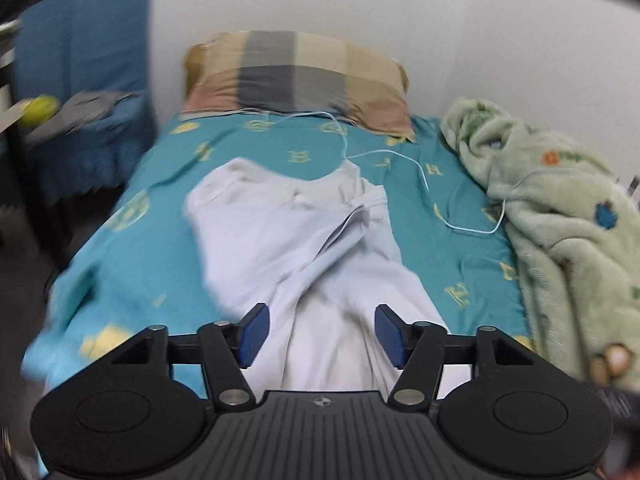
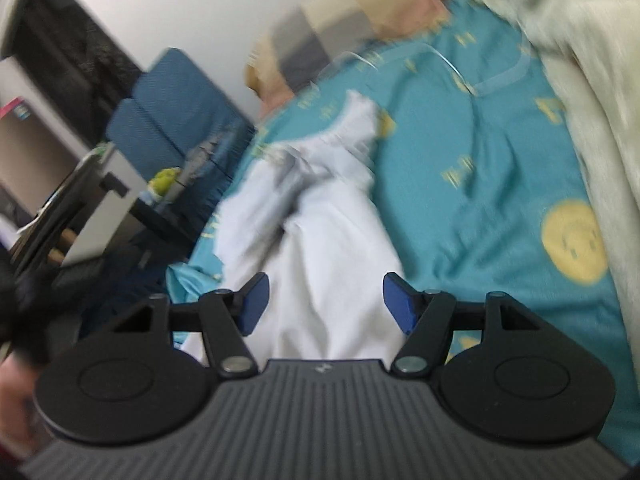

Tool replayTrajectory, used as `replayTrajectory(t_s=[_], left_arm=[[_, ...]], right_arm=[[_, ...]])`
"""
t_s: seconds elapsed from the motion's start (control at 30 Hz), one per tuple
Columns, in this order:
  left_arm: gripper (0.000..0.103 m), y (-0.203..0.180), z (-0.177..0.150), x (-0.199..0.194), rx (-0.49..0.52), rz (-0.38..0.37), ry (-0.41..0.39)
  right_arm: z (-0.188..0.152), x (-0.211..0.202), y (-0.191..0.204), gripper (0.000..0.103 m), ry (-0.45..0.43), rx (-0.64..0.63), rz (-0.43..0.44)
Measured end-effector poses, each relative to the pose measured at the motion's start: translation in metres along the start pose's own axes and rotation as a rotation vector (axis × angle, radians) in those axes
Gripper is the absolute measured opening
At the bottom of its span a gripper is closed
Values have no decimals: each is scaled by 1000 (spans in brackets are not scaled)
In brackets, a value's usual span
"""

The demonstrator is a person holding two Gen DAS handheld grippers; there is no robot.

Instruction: Fold clothes

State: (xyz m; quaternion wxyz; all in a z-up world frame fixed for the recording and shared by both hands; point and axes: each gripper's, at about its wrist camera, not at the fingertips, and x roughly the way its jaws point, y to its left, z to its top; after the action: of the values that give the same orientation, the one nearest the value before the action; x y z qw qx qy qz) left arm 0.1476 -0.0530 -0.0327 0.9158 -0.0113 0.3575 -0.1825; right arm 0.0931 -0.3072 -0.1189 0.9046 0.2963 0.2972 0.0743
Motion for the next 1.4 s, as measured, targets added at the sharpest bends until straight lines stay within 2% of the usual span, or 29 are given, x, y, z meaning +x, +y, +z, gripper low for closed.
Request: replayTrajectory(t_s=[0.07, 0.17, 0.27, 0.33, 0.43, 0.63, 0.77, 0.83, 0.87, 0.9, 0.93, 1.03, 1.13, 1.27, 1.4], left_arm=[[69, 3, -13, -21, 1, 3, -21], [69, 12, -22, -35, -7, -6, -34], [69, 35, -19, -50, -39, -124, -59], [70, 53, -22, -62, -51, -162, -103], [70, 79, -24, -67, -87, -156, -124], [70, 117, -27, -69, -167, -144, -117], [70, 128, -28, -63, -192, -152, -87], [70, 130, -30, -60, -205, -149, -73], [70, 131, -31, -59, -212, -148, -66], [70, 130, -32, -59, -213, -148, -63], [70, 129, -32, -59, -212, -149, -60], [70, 124, -34, -58, -211, -151, -52], [70, 120, -35, -57, -210, -152, -43], [70, 110, -37, -47, -182, -148, -16], [70, 104, -41, -31, -172, -137, 27]], right_arm=[[3, -1, 14, 66, -28, -83, 21], [14, 9, 42, 67, -44, -201, 35], [27, 30, 70, 66, -45, -302, 64], [35, 53, 91, 66, -23, -367, 58], [40, 107, 121, 66, 28, -467, 20], [20, 193, 165, 65, 120, -612, 22], [-2, 225, 176, 63, 153, -729, -73], [-13, 236, 176, 52, 172, -804, -155], [-13, 239, 174, 36, 174, -815, -190], [-9, 238, 171, 10, 167, -806, -221], [-1, 236, 168, 7, 147, -766, -240], [40, 218, 158, 7, 61, -575, -174], [82, 210, 150, 5, -16, -477, -167], [132, 233, 119, 5, -54, -364, -246], [157, 269, 70, 5, -61, -293, -367]])
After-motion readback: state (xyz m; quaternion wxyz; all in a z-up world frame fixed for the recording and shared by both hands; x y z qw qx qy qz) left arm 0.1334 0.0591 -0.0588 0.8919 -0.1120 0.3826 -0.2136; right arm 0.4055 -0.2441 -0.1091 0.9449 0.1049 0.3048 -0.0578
